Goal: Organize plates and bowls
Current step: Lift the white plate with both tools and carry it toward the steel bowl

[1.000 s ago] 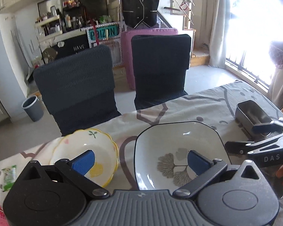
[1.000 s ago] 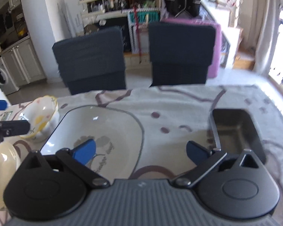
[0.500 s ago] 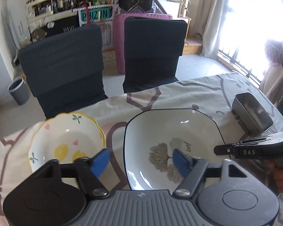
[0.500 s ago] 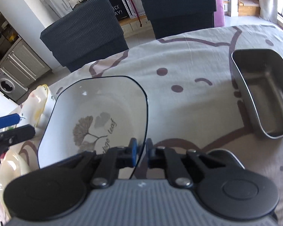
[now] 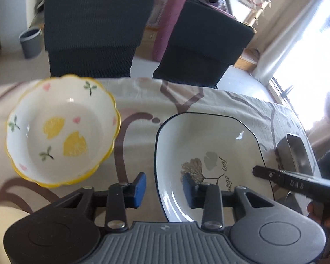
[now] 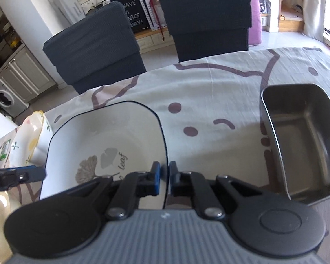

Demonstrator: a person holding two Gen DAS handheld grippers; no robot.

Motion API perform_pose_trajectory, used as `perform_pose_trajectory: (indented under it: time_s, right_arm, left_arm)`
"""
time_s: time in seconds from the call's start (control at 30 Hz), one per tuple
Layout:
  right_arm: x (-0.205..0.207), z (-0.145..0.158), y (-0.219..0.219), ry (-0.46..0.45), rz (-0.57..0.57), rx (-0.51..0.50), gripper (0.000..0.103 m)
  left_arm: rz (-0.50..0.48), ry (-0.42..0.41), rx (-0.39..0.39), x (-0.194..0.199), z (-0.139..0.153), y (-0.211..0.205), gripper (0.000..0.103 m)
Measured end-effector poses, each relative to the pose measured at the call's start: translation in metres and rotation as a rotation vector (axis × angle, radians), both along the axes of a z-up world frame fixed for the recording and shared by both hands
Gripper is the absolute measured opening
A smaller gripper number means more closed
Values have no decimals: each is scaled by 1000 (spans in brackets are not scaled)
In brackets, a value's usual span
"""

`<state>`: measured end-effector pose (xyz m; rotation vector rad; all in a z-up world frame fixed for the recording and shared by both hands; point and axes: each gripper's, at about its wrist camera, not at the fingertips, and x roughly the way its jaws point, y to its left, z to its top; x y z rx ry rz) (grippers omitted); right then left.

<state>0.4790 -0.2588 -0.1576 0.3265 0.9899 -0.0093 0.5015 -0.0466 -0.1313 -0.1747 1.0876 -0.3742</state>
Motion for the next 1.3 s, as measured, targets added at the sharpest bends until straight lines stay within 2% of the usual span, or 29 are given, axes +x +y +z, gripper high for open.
perform_pose_trajectory:
  time_s: [0.07, 0.3, 0.4, 0.57, 0.7, 0.77, 0.97, 1.17, 1.3]
  right_arm:
    - [1, -1, -2, -9, 31, -2, 11]
    - [7, -4, -5, -23, 97, 0, 13]
    - [11, -7, -9, -9, 98, 35, 13]
    - [14, -8, -6, -18, 142, 9, 14]
    - [15, -8, -9, -13, 113, 33, 13]
    - [13, -7, -3, -23, 124, -8, 13]
    - [-2, 14, -1, -79, 106, -2, 13]
    - [-37, 64, 2, -165, 124, 3, 13]
    - [-70, 96, 9, -202, 128, -1, 13]
  left_arm:
    - [23, 17, -11, 2, -4, 0, 25]
    - [19, 44, 9, 4, -18, -7, 24]
    - [18, 48, 24, 4, -24, -9, 17]
    - [36, 34, 5, 6, -26, -8, 16]
    - [27, 12, 5, 2, -26, -8, 15]
    - [33, -5, 7, -1, -22, -7, 15]
    - [36, -94, -19, -18, 15, -1, 13]
    - [35, -176, -38, -58, 69, 10, 13]
    - [33, -219, -36, -98, 97, 17, 13]
